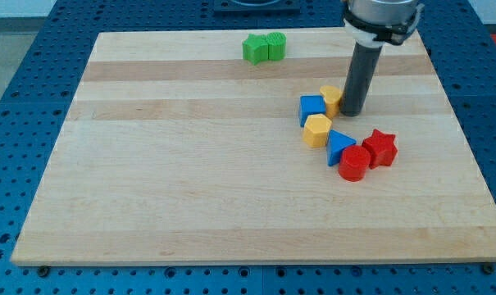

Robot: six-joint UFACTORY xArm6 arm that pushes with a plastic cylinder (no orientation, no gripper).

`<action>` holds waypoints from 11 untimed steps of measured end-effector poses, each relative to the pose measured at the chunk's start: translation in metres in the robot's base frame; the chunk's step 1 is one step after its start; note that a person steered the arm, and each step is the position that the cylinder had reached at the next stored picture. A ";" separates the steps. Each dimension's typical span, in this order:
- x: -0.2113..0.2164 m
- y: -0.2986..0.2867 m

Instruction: Separate the yellow heart from the group of blocks

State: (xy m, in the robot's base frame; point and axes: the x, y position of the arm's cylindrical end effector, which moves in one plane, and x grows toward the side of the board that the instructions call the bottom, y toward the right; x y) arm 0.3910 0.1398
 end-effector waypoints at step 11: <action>-0.018 -0.038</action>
State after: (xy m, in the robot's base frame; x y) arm 0.3733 0.1016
